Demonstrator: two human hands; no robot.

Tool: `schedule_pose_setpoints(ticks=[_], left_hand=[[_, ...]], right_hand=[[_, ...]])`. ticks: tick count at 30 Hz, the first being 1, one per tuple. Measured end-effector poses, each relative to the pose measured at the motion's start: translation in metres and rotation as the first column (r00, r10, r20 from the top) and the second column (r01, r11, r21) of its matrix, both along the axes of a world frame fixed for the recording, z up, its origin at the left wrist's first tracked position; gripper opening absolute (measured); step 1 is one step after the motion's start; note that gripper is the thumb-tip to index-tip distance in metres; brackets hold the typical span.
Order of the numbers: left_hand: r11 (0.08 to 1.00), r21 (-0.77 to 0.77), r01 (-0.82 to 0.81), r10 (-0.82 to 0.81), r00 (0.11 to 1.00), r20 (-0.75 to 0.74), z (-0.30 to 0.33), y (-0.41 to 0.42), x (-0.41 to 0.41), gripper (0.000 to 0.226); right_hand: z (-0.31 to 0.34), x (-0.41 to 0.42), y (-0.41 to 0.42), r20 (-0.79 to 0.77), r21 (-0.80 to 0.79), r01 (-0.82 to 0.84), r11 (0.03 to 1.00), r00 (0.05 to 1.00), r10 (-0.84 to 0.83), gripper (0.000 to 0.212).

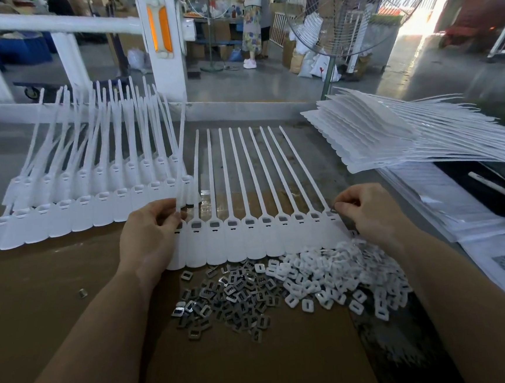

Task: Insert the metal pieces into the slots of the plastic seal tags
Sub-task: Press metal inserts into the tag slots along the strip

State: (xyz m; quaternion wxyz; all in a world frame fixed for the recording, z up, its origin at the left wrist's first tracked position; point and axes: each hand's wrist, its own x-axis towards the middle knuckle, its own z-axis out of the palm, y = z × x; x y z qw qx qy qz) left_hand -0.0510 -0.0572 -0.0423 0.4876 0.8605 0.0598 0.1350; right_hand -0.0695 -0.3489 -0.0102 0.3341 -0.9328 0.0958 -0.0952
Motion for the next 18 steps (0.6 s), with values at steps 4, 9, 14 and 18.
schedule_pose_setpoints(ticks=[4,9,14,18], left_hand=[[1.000,-0.020,0.005,-0.006,1.000,-0.007,-0.0001,0.0008,-0.0001,0.031],[0.999,-0.048,0.008,-0.009,1.000,-0.017,-0.0005,0.0011,0.0001,0.032],[0.999,-0.044,0.004,-0.005,1.000,-0.017,-0.0009,0.0020,0.0008,0.032],[0.999,-0.035,0.003,-0.003,1.000,-0.020,-0.0003,0.0018,0.0011,0.032]], right_hand=[[-0.0024,0.0029,0.0013,-0.023,-0.039,-0.006,0.999,1.000,0.005,0.012],[-0.0050,0.0057,0.0002,-0.061,-0.114,-0.037,0.993,0.998,0.030,0.013],[-0.0046,0.0048,-0.0009,-0.022,-0.167,-0.035,0.985,0.999,0.032,0.010],[-0.0012,0.0010,0.0008,0.092,-0.162,0.016,0.987,0.996,-0.001,0.011]])
